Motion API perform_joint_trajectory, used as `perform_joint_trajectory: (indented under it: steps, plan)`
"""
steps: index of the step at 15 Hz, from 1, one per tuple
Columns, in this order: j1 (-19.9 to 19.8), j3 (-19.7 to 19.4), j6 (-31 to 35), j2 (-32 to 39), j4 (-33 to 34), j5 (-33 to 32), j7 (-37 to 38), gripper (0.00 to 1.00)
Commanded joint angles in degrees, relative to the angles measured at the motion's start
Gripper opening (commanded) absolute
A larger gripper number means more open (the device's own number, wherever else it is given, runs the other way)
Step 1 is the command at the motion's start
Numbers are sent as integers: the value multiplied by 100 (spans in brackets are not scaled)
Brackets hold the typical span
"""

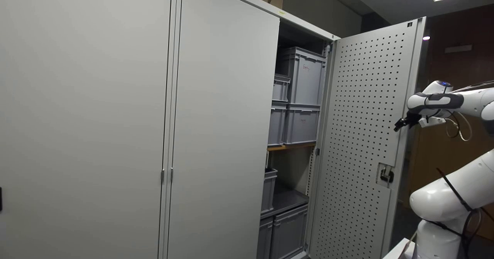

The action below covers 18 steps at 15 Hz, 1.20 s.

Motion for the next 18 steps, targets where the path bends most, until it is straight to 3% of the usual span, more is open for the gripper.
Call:
perform_joint_trajectory:
  steps: [1, 18]
  plan:
    - [179, 91, 8, 46, 164, 206, -210, 100]
    - [263, 414, -216, -166, 107, 203, -175, 100]
